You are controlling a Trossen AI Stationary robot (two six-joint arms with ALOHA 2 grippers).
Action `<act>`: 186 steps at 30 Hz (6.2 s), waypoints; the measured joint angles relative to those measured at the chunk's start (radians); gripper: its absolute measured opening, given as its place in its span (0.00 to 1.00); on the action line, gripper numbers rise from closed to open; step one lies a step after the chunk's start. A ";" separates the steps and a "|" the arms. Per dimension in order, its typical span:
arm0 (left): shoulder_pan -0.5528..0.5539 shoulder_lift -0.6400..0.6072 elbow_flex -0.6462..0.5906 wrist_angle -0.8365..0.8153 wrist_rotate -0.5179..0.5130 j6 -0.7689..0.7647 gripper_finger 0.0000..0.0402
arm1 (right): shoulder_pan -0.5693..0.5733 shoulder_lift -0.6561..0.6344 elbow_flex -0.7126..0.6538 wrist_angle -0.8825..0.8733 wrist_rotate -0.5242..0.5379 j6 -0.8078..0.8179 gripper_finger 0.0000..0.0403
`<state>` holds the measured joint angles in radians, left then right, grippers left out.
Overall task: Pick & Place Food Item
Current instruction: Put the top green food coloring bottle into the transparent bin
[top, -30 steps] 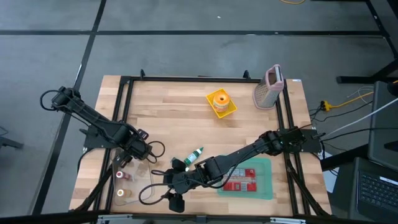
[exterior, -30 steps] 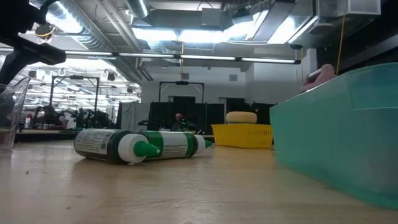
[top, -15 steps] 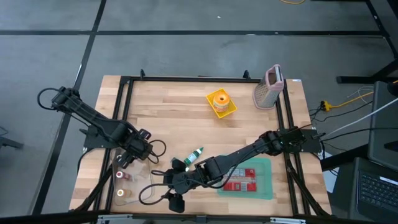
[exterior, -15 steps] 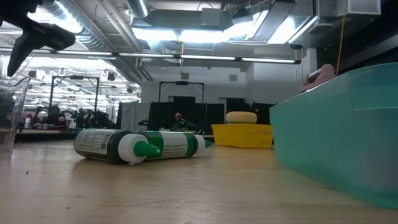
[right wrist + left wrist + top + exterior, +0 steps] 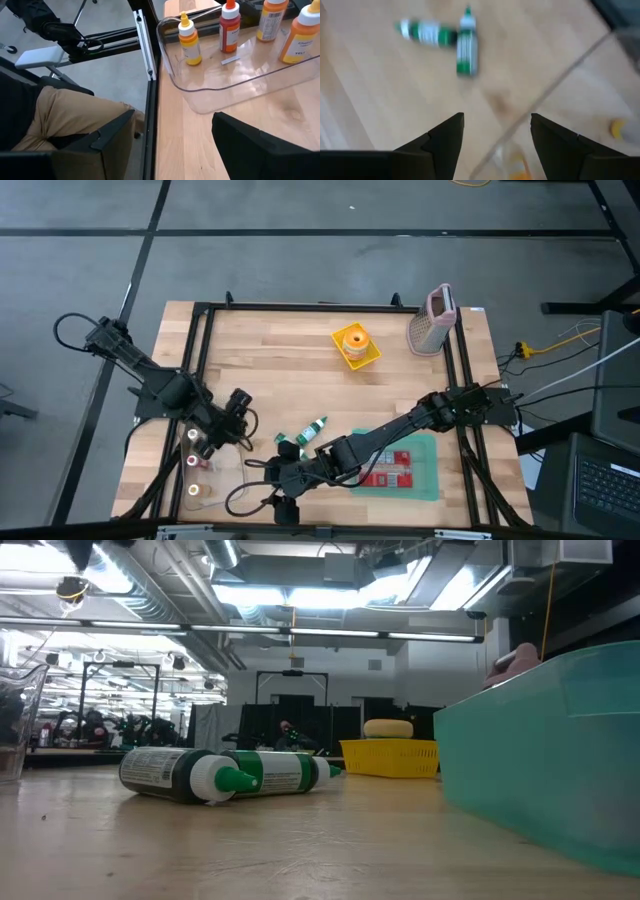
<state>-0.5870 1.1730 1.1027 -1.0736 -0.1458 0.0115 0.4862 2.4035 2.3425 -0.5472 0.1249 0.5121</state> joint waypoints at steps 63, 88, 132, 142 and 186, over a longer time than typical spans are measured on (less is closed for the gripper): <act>-0.687 -0.915 -0.124 0.439 -0.253 0.186 0.47 | -0.195 0.207 0.002 -0.591 0.163 1.733 0.58; -0.687 -0.773 -0.199 0.160 -0.419 0.027 0.45 | -0.149 0.216 0.000 -0.638 0.209 1.538 0.31; -0.681 -0.231 -0.236 0.300 -0.646 0.354 0.49 | -0.086 0.120 -0.001 0.402 -0.248 0.438 0.30; -0.640 -0.188 -0.193 0.451 -0.587 0.501 0.51 | -0.093 0.120 -0.001 0.402 -0.302 0.422 0.30; -0.434 -0.201 -0.195 0.572 -0.223 0.702 0.49 | -0.099 0.120 0.001 0.444 -0.298 0.375 0.29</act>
<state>-1.0215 0.9720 0.9081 -0.5016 -0.3686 0.7133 0.3874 2.5237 2.3436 -0.1033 -0.1726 0.8871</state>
